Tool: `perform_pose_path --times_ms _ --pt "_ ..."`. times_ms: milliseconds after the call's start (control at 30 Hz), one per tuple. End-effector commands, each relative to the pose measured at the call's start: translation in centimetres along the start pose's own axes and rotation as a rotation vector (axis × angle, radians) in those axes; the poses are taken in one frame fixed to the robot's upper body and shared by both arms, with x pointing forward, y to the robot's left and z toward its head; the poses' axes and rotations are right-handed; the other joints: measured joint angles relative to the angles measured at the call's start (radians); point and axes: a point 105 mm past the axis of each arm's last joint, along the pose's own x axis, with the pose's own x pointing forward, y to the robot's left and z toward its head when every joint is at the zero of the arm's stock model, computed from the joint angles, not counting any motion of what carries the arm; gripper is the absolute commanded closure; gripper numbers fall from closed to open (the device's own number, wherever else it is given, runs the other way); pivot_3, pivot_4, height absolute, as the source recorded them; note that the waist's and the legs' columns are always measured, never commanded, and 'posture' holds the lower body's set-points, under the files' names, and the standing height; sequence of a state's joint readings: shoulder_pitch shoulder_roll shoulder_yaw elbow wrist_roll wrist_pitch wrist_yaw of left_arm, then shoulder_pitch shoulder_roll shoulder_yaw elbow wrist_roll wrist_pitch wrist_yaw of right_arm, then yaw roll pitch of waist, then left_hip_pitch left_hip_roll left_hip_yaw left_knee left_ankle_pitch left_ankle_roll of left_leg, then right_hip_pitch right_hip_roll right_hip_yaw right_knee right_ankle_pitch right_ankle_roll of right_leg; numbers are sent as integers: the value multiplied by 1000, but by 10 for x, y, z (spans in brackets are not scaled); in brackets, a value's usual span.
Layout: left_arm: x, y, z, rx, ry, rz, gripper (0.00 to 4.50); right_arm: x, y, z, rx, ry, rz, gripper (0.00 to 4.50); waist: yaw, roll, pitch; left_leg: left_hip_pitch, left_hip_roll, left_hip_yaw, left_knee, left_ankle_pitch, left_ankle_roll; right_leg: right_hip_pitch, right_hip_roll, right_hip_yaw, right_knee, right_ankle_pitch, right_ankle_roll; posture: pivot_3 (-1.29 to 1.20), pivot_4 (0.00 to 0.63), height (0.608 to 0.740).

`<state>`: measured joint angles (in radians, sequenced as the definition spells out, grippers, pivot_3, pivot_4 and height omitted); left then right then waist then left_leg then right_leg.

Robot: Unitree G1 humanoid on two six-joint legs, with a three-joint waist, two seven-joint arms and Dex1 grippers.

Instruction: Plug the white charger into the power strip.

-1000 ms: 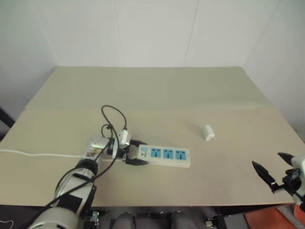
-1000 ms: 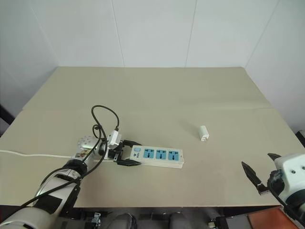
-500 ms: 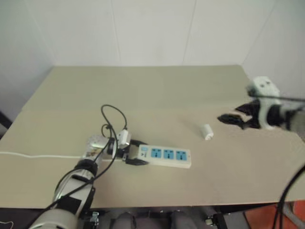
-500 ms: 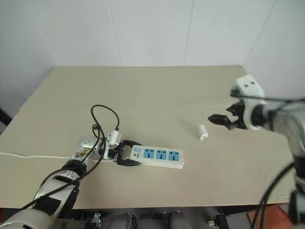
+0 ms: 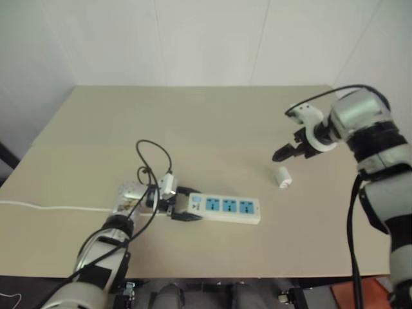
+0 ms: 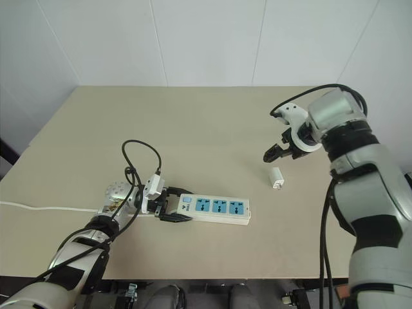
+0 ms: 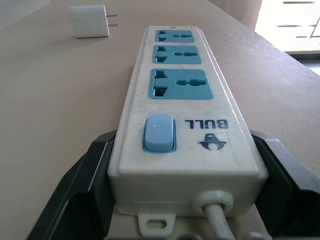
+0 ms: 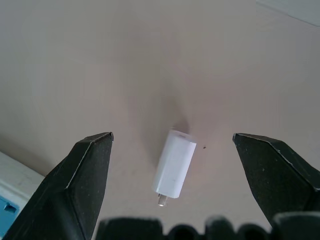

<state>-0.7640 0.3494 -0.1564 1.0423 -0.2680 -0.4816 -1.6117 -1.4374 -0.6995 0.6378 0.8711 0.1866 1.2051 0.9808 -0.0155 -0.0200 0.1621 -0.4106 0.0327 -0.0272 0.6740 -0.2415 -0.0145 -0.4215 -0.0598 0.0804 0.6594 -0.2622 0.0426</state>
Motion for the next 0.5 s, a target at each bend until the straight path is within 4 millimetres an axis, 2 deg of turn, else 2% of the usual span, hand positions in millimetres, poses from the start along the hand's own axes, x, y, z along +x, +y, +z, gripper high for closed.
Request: perform_pose_path --times_ms 33,500 --pt "4 -7 -7 -18 7 -19 1211 -3 -6 9 -3 -25 -23 0 0 0 0 0 0 0 0 0 0 0 0 0 0 0 0 0 150 740" --pt "0 -10 -11 -26 11 -8 1211 16 -9 1 58 -12 -13 0 -12 3 -1 1 0 0 0 0 0 0 0 0 3 0 0 0 150 740"
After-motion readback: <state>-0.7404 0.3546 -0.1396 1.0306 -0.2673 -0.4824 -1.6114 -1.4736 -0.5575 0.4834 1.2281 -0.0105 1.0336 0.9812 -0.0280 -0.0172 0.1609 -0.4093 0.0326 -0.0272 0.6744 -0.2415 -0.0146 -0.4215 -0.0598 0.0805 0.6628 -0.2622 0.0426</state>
